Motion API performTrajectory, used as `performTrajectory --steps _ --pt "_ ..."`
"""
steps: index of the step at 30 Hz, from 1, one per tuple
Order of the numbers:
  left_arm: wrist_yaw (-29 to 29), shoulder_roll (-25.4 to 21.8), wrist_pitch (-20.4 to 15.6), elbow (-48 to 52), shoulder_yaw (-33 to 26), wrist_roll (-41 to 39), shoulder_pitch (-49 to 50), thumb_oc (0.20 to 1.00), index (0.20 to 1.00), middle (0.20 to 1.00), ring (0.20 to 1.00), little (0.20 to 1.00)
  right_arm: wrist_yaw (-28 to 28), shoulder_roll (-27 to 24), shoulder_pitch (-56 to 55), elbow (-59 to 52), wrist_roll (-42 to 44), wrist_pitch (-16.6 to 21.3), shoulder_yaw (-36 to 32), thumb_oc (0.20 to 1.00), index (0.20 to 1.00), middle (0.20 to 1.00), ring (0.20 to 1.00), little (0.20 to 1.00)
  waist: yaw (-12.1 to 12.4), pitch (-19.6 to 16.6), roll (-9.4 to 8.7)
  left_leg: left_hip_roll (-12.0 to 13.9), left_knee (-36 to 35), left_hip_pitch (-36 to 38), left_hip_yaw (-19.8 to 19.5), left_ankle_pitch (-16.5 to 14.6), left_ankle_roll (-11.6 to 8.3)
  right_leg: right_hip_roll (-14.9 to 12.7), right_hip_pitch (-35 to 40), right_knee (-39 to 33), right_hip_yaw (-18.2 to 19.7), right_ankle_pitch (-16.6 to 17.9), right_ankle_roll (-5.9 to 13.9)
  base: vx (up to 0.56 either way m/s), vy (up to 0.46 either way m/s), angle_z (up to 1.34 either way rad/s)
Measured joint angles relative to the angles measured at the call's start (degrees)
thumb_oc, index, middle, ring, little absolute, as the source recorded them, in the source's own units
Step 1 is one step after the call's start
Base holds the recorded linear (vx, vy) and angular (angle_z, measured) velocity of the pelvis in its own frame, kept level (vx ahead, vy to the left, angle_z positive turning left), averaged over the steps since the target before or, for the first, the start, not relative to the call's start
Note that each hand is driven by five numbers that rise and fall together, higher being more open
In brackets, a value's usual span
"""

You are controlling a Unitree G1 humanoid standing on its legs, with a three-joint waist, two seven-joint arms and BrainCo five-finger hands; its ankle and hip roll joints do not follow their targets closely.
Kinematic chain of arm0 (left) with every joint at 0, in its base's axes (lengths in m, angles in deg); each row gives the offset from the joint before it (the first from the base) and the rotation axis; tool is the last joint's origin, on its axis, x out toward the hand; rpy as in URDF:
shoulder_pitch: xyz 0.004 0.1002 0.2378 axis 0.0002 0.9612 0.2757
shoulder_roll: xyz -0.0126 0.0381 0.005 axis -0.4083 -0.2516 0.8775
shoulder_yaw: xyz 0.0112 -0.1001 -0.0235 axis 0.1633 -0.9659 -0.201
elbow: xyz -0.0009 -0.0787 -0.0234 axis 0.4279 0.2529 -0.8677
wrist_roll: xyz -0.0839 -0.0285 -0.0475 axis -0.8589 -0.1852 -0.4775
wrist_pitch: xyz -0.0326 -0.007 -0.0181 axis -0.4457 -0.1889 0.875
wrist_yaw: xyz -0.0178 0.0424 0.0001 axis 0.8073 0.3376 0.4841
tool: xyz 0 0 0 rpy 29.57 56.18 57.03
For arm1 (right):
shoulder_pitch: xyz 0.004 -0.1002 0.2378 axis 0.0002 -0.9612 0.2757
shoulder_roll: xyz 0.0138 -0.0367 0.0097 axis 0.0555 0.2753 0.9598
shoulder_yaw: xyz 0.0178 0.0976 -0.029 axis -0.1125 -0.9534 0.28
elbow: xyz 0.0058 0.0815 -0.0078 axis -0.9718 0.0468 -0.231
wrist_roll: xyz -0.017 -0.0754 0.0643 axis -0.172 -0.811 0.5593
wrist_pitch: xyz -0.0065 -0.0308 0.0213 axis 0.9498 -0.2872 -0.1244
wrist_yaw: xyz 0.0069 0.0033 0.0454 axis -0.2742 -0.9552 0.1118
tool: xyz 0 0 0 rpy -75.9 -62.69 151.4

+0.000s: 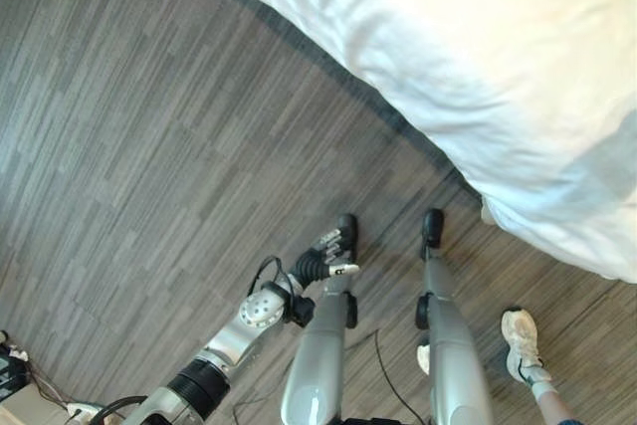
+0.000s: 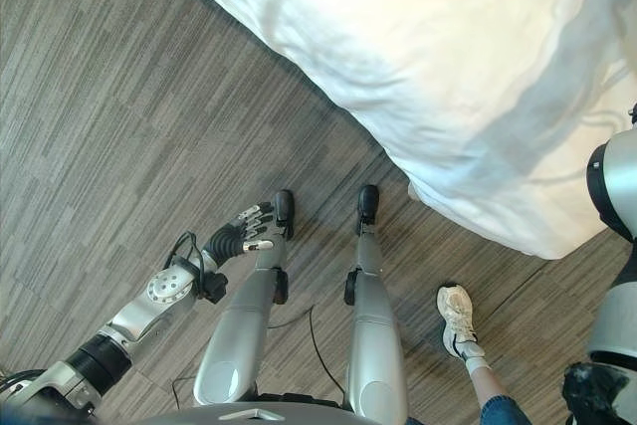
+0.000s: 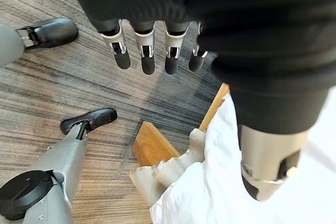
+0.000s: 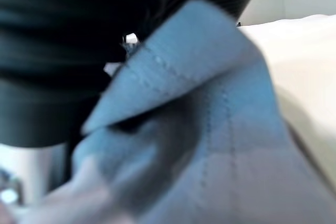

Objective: Pick up bed clothes into laundry basket.

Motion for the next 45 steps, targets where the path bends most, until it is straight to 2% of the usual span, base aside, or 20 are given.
performTrajectory --steps 4,7,9,10,13,14,15,16,17,18,19,20,22,24,25,29,30,31,38,45 --pt "0.08 0.16 -0.14 -1.17 0.24 0.0 -0.6 1.0 1.0 1.0 1.0 1.0 -1.96 -0.41 0.29 -4.23 -0.38 1.2 2.45 0.2 0.2 0.2 0.2 0.2 -0.47 0.0 0.0 0.0 0.0 0.29 0.23 0.01 0.0 0.09 0.12 0.01 0.3 0.12 0.01 0.0 0.016 -0.03" --pt "0.82 0.26 -0.14 -1.9 0.02 0.05 -0.52 1.0 1.0 1.0 1.0 1.0 -2.7 -2.78 -3.5 -12.7 0.57 2.15 -1.38 0.2 0.2 0.2 0.2 0.2 -0.75 0.02 -0.03 0.05 0.0 1.21 0.3 0.03 0.0 0.42 0.99 0.01 0.34 0.22 -0.11 0.0 0.0 0.0" --pt "0.99 0.64 -0.14 -1.97 -0.62 0.15 -0.28 1.0 1.0 1.0 1.0 1.0 -3.82 -5.97 -14.71 -26.52 4.12 4.24 -10.56 0.2 0.2 0.2 0.2 0.2 -1.08 0.09 -0.17 0.18 -0.04 3.39 0.1 -0.02 -0.02 0.22 3.3 0.01 0.09 0.12 -0.04 0.02 0.04 0.04" --pt "0.99 0.76 -0.2 -1.87 -0.62 0.23 -0.4 1.0 1.0 1.0 1.0 1.0 -3.9 -5.9 -17.4 -28.22 4.96 5.11 -12.78 0.2 0.2 0.2 0.2 0.2 -1.26 0.11 -0.28 0.15 -0.03 4.34 0.16 -0.08 -0.08 0.4 4.19 0.01 0.11 -0.04 0.14 0.06 0.074 0.03" --pt "0.99 2.28 -0.28 -2.17 -3.02 0.51 0.22 1.0 1.0 1.0 1.0 1.0 -4.19 -5.94 -33.69 -37.32 9.53 7.13 -26.52 0.2 0.2 0.2 0.2 0.2 -2.13 0.27 -0.73 0.04 -0.04 7.18 0.17 -0.47 -0.12 0.31 7.16 0.03 -0.01 -0.4 0.4 0.06 0.081 0.04" --pt "0.9 2.29 -0.24 -2.14 -3.3 0.64 0.37 1.0 1.0 1.0 1.0 1.0 -3.9 -5.15 -42.52 -41.43 10.85 7.84 -34.42 0.2 0.2 0.2 0.2 0.2 -2.08 0.49 -1.13 0.03 -0.04 8.51 0.32 -0.75 -0.12 0.33 8.41 0.03 0.07 -0.68 0.25 0.08 0.071 0.02" --pt "0.88 2.2 -0.23 -2.16 -3.74 0.96 1.3 1.0 1.0 1.0 1.0 1.0 -4.06 -2.37 -55.69 -46.89 13.19 9.69 -45.07 0.2 0.2 0.2 0.2 0.2 -2.36 0.51 -1.54 0.11 -0.05 10.93 0.16 -1.42 -0.09 0.3 11.06 0.02 0.02 -1.28 0.4 0.08 0.062 0.01" --pt "0.72 2.34 -0.18 -1.93 -5.24 1.0 3.51 1.0 1.0 1.0 1.0 1.0 -3.85 0.96 -67.86 -49.27 14.39 10.09 -52.55 0.2 0.2 0.2 0.2 0.2 -3.51 0.26 -2.1 -0.1 -0.07 13.96 0.28 -2.32 -0.24 -0.12 13.95 0.07 0.02 -2.63 0.79 0.12 0.076 -0.07" --pt "0.72 2.09 -0.18 -1.81 -5.77 1.0 4.79 1.0 1.0 1.0 1.0 1.0 -3.82 2.31 -72.49 -49.52 15.65 10.15 -55.05 0.2 0.2 0.2 0.2 0.2 -3.66 0.04 -2.46 -0.32 -0.11 15.31 0.3 -3.07 -0.39 -0.39 15.04 0.06 0.28 -2.77 0.95 0.14 0.084 -0.18" --pt "0.73 1.88 -0.15 -2.11 -6.34 0.99 5.76 1.0 1.0 1.0 1.0 1.0 -3.98 4.01 -76.75 -49.63 16.53 10.23 -56.98 0.2 0.2 0.2 0.2 0.2 -5.05 -0.32 -2.78 -0.46 -0.11 16.34 0.81 -3.47 -0.4 -0.48 15.8 0.08 0.93 -2.98 1.2 0.19 0.092 -0.16" --pt "0.42 2.36 0.43 -2.36 -8.24 1.02 7.36 1.0 1.0 1.0 1.0 1.0 -3.68 11.12 -84.25 -54.88 18.32 10.59 -65.21 0.2 0.2 0.2 0.2 0.2 -6.7 -0.36 -2.98 -0.55 -0.11 18.44 0.71 -3.79 -0.41 -0.59 18.01 0.07 0.84 -3.19 1.42 0.14 0.062 -0.2" --pt "-0.24 3.01 0.76 -2.77 -10.65 1.03 9.39 1.0 1.0 1.0 1.0 1.0 -3.18 19.32 -95.03 -63.63 20.21 10.73 -68.39 0.2 0.2 0.2 0.2 0.2 -8.24 -0.76 -3.46 -0.35 -0.13 22.46 1.41 -4.72 -0.42 -0.38 21.63 0.04 1.4 -3.59 1.18 0.19 0.087 -0.25" --pt "-0.83 4.26 1.04 -3.25 -12.59 1.11 10.31 1.0 1.0 1.0 1.0 1.0 -0.86 24.93 -105.12 -69.57 20.27 10.66 -65.92 0.2 0.2 0.2 0.2 0.2 -9.62 -5.36 -3.84 -0.08 -0.15 24.98 2.22 -5.64 -0.55 -0.36 23.89 0.04 1.48 -4.47 1.31 0.22 0.084 -0.19" --pt "-1.98 5.5 1.38 -3.26 -15.0 1.32 11.51 1.0 1.0 1.0 1.0 1.0 1.14 31.22 -106.92 -71.45 20.74 10.74 -64.91 0.2 0.2 0.2 0.2 0.2 -9.69 -6.99 -4.59 0.42 -0.37 28.2 2.2 -6.27 -0.58 0.16 27.0 0.0 1.64 -5.07 0.99 0.12 0.046 -0.06" --pt "-2.03 5.9 1.53 -3.23 -15.18 2.0 12.56 1.0 1.0 1.0 1.0 1.0 2.61 34.44 -109.11 -71.47 20.83 10.44 -60.46 0.2 0.2 0.2 0.2 0.2 -9.66 -10.56 -5.0 0.8 -0.44 29.61 2.37 -6.71 -0.73 0.5 28.15 -0.29 1.67 -5.71 0.81 0.1 0.057 -0.06" --pt "-2.86 7.31 1.91 -2.87 -17.14 2.87 15.51 1.0 1.0 1.0 1.0 1.0 7.89 38.43 -112.18 -72.52 22.19 7.8 -54.6 0.2 0.2 0.2 0.2 0.2 -9.17 -15.95 -4.95 1.0 -0.54 32.44 2.14 -7.32 -0.81 0.43 31.27 -0.33 1.1 -6.66 1.78 0.1 0.041 0.03" --pt "-2.92 7.9 2.5 -2.09 -18.04 3.0 16.53 1.0 1.0 1.0 1.0 1.0 8.22 39.98 -112.67 -72.85 22.56 7.37 -54.85 0.2 0.2 0.2 0.2 0.2 -8.95 -16.12 -4.7 1.17 -0.54 33.63 2.06 -7.49 -0.77 0.32 32.62 -0.24 0.23 -7.34 2.7 0.16 0.084 0.03" --pt "-3.17 8.44 2.52 -1.49 -18.29 3.33 18.55 1.0 1.0 1.0 1.0 1.0 9.08 40.73 -114.22 -72.99 22.79 6.62 -54.72 0.2 0.2 0.2 0.2 0.2 -8.8 -18.29 -4.67 1.15 -0.54 34.43 2.07 -7.74 -0.64 0.1 33.23 -0.31 -0.28 -7.37 2.69 0.09 0.052 0.07" --pt "-3.57 9.23 2.94 0.52 -19.09 5.52 21.06 1.0 1.0 1.0 1.0 1.0 10.17 38.01 -114.98 -80.8 24.53 5.41 -55.17 0.2 0.2 0.2 0.2 0.2 -7.47 -22.56 -4.06 0.6 -0.54 36.71 0.47 -7.79 -0.55 -0.53 36.26 -0.27 -1.66 -7.54 2.82 0.02 0.033 0.11" --pt "-4.01 9.23 2.94 0.51 -19.01 7.31 23.08 1.0 1.0 1.0 1.0 1.0 10.82 37.35 -115.01 -84.81 24.5 5.66 -54.85 0.2 0.2 0.2 0.2 0.2 -6.37 -24.98 -5.44 0.51 -0.55 37.08 -0.1 -7.79 -0.54 -0.95 36.98 -0.19 -2.82 -7.54 2.84 -0.01 0.01 0.06"
